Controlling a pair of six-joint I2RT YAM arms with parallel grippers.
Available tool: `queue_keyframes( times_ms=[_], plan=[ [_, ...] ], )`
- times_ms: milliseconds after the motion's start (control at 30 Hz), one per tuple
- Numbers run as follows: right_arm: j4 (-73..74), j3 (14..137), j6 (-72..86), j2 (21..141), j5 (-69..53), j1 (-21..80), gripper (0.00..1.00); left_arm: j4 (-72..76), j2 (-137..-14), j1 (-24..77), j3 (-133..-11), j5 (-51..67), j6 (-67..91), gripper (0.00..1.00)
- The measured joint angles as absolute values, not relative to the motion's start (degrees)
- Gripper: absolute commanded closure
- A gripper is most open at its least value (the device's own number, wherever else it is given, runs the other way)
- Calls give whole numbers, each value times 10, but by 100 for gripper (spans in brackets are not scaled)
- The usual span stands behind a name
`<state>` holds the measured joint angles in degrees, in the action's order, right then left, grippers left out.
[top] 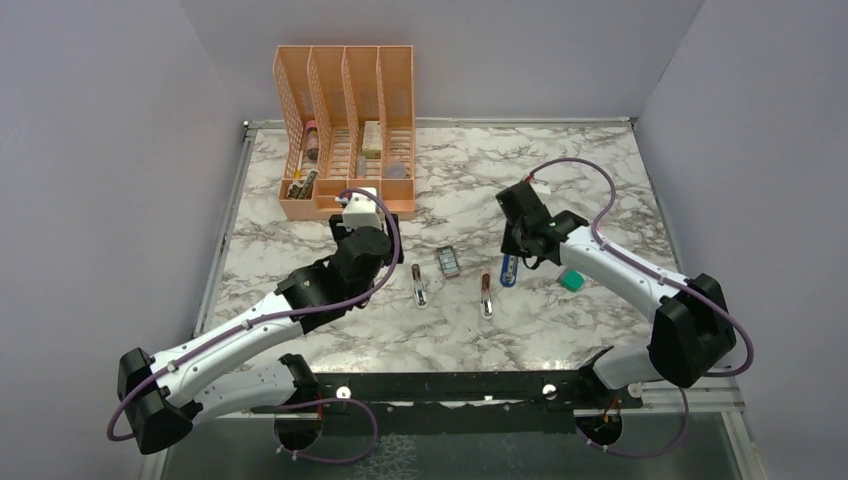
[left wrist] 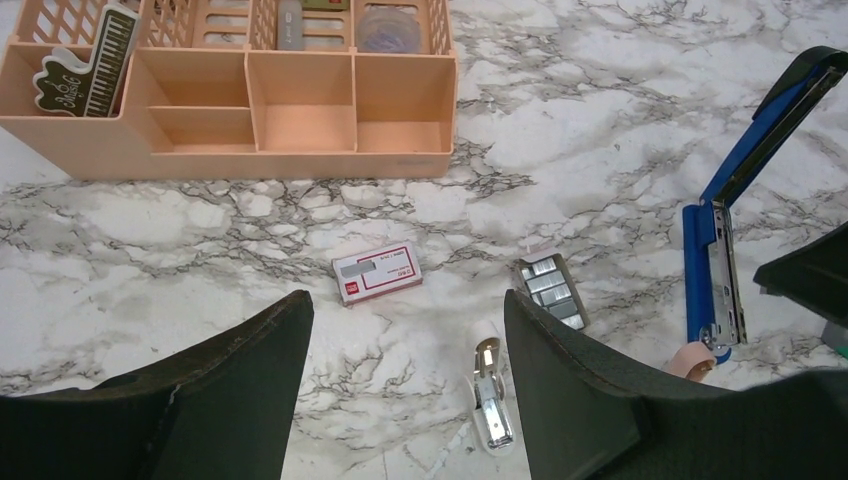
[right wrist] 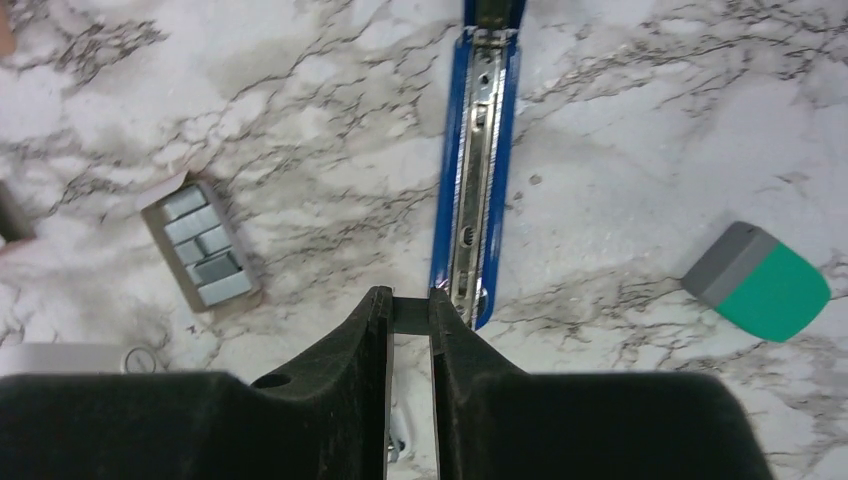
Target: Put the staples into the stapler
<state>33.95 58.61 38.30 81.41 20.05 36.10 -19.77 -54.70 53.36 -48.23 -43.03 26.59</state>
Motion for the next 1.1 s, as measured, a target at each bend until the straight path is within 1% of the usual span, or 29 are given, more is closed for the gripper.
queue_keyframes(
  times_ms=[100,333,633,1100],
  plan=[
    [335,581,379,816,200,328,79,-197,-552,532,-482,-424,265,29],
    [301,575,379,851,194,306,79,-194,-561,526,-482,-409,265,29],
    [268,570,380,897,191,294,79,-192,-563,522,-482,-400,265,29],
    [261,562,379,900,208,288,79,-181,-581,511,-482,-387,265,29]
  ],
)
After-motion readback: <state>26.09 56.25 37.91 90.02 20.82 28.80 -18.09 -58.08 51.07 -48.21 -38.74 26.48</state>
